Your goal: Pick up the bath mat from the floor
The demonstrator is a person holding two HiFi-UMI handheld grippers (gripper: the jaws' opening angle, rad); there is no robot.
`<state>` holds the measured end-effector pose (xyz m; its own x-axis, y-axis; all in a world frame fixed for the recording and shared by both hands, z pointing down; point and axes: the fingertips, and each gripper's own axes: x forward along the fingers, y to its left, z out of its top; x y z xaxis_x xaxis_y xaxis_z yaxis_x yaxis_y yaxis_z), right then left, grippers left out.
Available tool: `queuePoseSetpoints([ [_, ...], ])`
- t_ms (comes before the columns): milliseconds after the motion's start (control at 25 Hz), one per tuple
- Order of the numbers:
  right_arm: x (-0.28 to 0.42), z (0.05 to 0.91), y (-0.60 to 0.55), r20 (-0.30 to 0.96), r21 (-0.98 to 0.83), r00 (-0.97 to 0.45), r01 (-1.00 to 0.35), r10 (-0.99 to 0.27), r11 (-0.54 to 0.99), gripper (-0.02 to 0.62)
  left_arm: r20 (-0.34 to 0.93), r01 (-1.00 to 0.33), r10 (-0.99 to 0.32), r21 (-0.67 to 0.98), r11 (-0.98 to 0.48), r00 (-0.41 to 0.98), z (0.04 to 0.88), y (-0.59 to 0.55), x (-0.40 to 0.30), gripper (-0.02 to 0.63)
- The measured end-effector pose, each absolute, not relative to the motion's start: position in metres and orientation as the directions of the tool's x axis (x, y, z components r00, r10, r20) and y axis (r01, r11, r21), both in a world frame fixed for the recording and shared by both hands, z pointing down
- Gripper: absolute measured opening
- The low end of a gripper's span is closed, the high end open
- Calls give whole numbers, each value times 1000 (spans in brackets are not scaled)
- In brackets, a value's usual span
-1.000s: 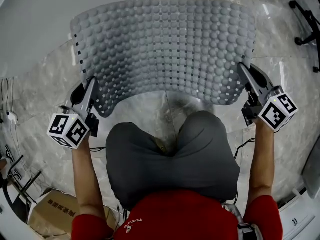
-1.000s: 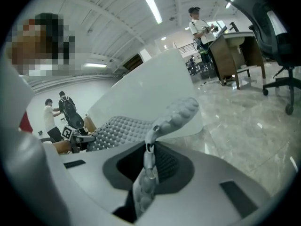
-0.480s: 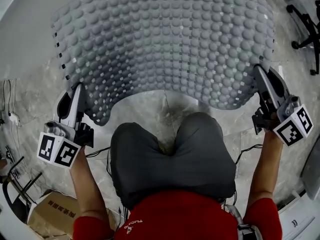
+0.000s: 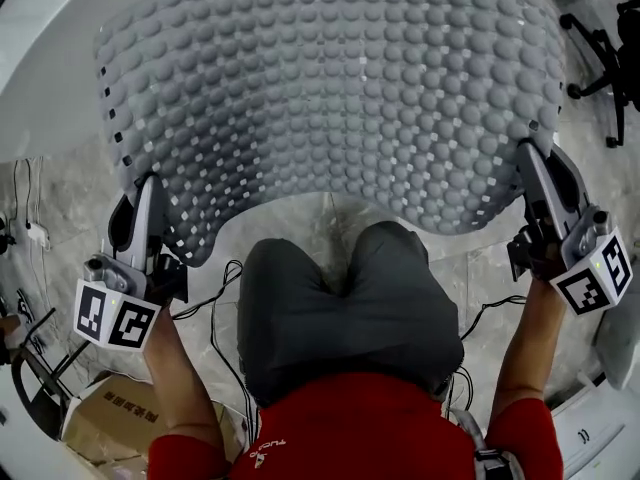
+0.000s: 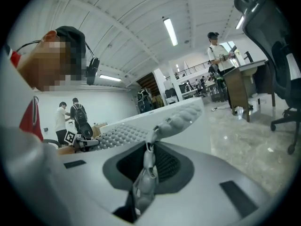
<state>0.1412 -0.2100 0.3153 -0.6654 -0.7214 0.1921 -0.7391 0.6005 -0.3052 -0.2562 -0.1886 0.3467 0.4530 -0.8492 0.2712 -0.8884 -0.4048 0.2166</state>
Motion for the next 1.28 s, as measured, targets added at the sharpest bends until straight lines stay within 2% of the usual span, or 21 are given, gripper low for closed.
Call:
queuePoseSetpoints([
  [120,135,252,-209,190,-279,-663,-744,-724,608,43,248,-885,-854,226,-407,457,296,-188,-260,43],
  [240,130,229,-207,185,-269,-658,-748,-730,607,41,237,-885,-859,227,-406,454,279,-186,-266,41],
  [960,142,238,-213,192,-390,-654,-735,-732,554,42,312,-892,-839,236,-386,446,259,-187,-250,41],
  [1280,141,239,-208,209,-375,-633,-756,-746,537,41,298,-882,-838,274,-383,456,273,-186,-257,41],
])
